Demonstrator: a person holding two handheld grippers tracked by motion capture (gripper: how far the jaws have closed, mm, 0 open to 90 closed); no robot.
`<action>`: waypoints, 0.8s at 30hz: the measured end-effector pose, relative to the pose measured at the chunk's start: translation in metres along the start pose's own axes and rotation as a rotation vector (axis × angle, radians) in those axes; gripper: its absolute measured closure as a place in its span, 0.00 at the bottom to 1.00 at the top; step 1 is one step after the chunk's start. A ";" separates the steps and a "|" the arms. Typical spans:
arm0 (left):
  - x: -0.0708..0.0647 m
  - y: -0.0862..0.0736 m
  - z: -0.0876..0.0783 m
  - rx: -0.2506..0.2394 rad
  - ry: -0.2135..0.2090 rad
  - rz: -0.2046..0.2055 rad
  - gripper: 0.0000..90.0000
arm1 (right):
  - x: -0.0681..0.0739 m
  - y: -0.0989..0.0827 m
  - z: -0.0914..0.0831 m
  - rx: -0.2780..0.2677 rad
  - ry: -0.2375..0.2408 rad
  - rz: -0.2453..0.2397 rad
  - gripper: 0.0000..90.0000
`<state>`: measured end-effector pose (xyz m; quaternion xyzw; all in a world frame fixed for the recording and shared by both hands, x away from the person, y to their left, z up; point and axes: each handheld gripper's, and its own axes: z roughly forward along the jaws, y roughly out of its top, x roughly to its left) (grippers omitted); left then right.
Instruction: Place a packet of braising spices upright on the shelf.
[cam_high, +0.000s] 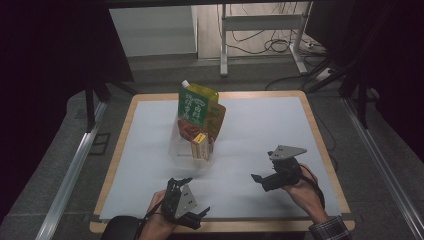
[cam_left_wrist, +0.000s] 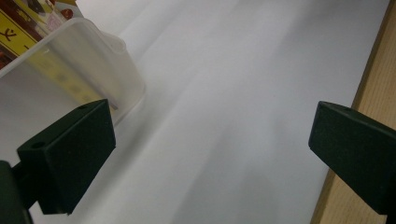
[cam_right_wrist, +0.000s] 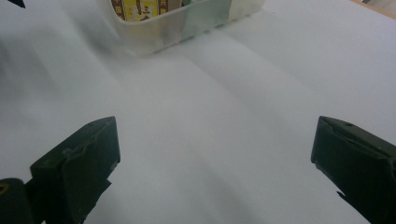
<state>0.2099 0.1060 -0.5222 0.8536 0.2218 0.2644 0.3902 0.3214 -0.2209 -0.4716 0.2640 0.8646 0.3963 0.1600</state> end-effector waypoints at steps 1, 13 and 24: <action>0.000 0.000 0.000 -0.001 -0.001 0.000 0.00 | 0.000 -0.001 -0.001 0.000 -0.002 0.000 0.01; 0.000 0.000 0.000 -0.001 -0.001 -0.002 0.00 | -0.002 -0.012 -0.014 -0.013 -0.028 0.009 0.00; 0.001 0.000 0.000 -0.005 -0.003 -0.007 0.00 | -0.006 -0.023 -0.025 -0.008 -0.056 0.021 0.00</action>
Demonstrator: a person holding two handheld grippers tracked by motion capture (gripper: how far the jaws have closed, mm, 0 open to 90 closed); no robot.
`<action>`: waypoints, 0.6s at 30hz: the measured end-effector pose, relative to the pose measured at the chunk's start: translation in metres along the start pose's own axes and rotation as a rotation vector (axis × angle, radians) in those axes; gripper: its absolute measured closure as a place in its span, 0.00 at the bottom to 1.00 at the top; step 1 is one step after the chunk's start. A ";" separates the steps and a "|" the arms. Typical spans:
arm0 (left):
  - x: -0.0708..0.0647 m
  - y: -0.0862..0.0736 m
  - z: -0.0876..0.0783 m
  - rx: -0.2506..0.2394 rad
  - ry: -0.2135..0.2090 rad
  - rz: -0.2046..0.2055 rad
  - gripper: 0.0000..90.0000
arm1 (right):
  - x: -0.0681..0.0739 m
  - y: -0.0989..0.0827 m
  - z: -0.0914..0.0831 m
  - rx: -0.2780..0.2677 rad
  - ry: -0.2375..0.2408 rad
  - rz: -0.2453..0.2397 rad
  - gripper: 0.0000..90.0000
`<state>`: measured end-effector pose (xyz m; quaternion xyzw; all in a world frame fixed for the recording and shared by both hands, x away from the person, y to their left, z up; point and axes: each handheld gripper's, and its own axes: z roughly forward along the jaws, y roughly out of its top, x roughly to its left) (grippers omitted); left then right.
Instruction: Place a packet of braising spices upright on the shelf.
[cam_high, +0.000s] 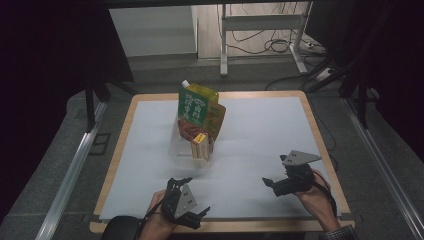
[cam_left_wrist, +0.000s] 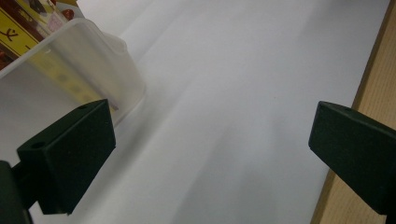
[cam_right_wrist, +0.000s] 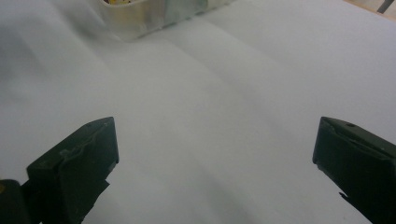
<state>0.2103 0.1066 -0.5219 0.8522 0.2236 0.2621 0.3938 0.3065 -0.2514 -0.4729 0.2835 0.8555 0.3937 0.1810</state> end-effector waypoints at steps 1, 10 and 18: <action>0.000 0.000 0.000 0.000 0.000 -0.001 0.00 | 0.000 -0.001 -0.001 0.001 -0.002 0.002 0.00; 0.002 -0.001 -0.001 -0.009 0.001 -0.022 0.00 | -0.001 -0.009 -0.008 -0.005 -0.021 -0.010 0.00; 0.006 -0.001 -0.003 -0.031 -0.024 -0.068 0.00 | -0.003 -0.017 -0.015 0.000 -0.048 -0.002 0.00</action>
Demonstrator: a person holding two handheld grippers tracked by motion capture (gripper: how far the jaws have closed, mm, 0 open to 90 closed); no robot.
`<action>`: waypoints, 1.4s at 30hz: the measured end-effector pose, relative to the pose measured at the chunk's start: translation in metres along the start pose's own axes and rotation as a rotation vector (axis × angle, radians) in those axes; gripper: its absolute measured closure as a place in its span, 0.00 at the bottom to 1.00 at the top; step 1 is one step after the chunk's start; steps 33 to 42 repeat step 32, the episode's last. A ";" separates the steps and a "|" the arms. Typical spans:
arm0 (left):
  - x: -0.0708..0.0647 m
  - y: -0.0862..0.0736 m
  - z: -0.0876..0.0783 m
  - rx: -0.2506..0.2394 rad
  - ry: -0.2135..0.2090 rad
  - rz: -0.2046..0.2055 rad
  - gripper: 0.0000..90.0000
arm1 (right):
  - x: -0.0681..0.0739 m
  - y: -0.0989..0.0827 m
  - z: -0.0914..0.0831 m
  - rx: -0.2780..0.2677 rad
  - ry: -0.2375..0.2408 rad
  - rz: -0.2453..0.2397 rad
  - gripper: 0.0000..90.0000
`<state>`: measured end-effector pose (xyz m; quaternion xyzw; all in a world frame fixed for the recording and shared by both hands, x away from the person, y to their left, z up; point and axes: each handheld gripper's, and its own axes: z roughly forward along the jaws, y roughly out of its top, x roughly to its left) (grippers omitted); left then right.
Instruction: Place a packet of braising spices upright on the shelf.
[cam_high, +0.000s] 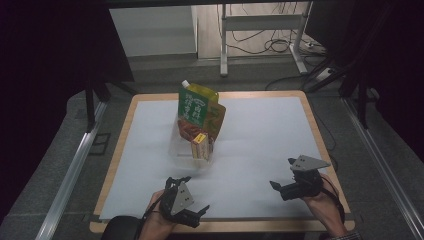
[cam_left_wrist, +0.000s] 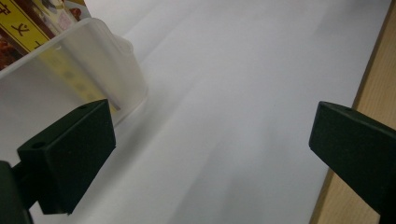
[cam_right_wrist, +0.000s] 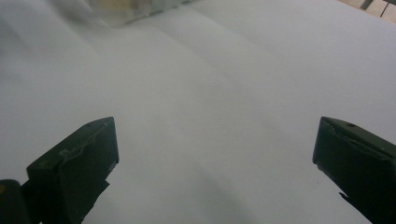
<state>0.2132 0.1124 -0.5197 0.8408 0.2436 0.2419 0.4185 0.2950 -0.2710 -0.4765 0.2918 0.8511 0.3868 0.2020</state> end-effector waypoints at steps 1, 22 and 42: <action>0.000 0.000 0.000 -0.001 -0.004 -0.005 0.00 | -0.001 -0.001 -0.001 0.000 -0.003 0.005 0.00; 0.003 -0.003 0.004 0.026 -0.040 -0.060 0.00 | -0.009 -0.028 -0.007 0.085 -0.042 0.039 0.00; 0.008 -0.003 0.003 0.006 -0.040 -0.111 0.00 | -0.009 -0.034 -0.002 0.109 -0.035 0.026 0.00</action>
